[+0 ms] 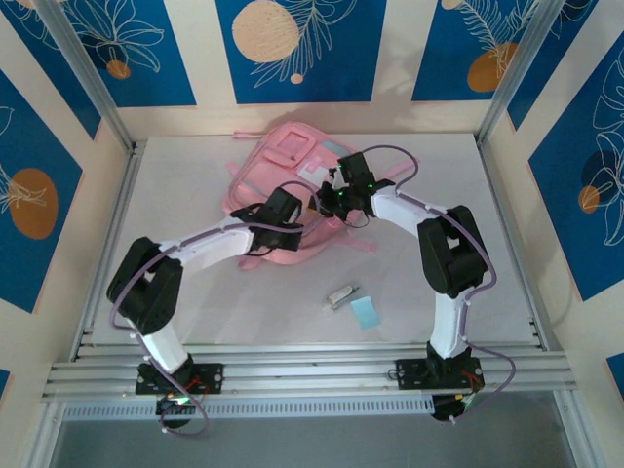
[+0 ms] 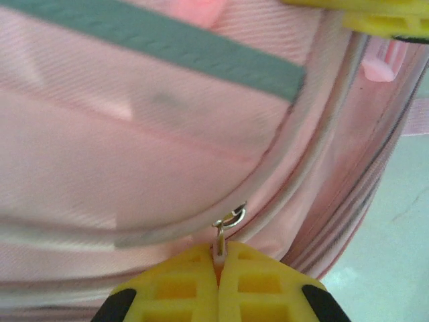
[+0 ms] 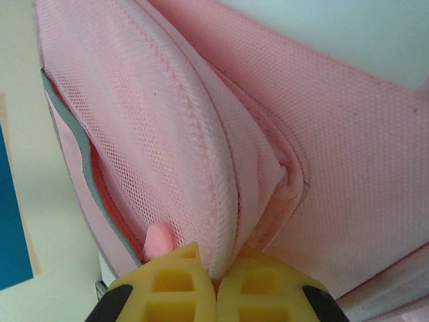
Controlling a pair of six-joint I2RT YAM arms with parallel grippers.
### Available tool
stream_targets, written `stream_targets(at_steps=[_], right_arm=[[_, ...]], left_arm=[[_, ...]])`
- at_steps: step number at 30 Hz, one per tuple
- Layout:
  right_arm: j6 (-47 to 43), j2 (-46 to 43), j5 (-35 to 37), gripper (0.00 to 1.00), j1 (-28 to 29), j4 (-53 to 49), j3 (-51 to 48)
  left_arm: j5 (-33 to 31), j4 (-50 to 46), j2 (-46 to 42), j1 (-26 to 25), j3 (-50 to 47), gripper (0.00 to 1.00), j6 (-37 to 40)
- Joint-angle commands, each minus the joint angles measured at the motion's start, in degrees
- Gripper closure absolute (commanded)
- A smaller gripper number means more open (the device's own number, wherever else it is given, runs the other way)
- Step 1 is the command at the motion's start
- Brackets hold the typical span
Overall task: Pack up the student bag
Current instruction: Unzip the student bag at the center of the table.
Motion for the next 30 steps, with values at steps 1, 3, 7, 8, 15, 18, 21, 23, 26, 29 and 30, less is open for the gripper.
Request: stream_targets(at_steps=[1,3,7,8,15,18,21,23,26,29,30], right_arm=[[-6.9,-1.3,-2.1,1.0,-2.4,-0.9,-1.4],[-9.7,-1.7,-3.2,1.0,-3.3,-2.8,-1.3],[-15.3,-1.0,-5.4,1.0,-4.8,-8.0,1.0],[-16.9,-0.7,-5.4,1.0,-5.1,-9.5,1.7],[-25.3,3.3,2.6,1.0,-8.3,-18.8,11.0],[-25.9,5.2,6.7,1.0,-10.3,-21.6,15.7],[-23.8,6.8,4.2,1.0,-12.3,-20.6,18.7],[-21.6,7.6,1.4,0.92,-12.8,-19.9,20.3],[-18.5,6.2,0.1,0.63,-12.3,-20.5,19.8],[-14.3,0.3,0.7,0.48,-11.8,-17.2,12.4],[-12.6,-2.6,1.0,0.46,-11.6,-16.0,8.9]], left_arm=[[2.2,-5.5,-4.1,5.0,-1.2,1.0,4.5],[1.9,-7.5,-5.2,7.7,-1.4,1.0,6.2],[1.3,-9.0,-5.8,12.4,-2.0,1.0,7.9],[1.2,-9.3,-5.9,13.0,-1.7,1.0,8.0],[17.0,-6.7,-8.4,11.4,-3.9,1.0,8.6],[22.0,-5.8,-9.7,8.1,-5.4,1.0,7.9],[25.7,-3.9,-9.2,3.6,-6.2,1.0,7.5],[27.9,-3.2,-7.8,1.2,-5.4,1.0,7.4],[28.3,-2.5,-5.4,-1.4,-2.4,1.0,6.9],[27.5,-1.9,-3.0,-1.9,1.2,1.0,6.2],[27.3,-1.5,-2.3,-1.9,2.5,1.0,6.2]])
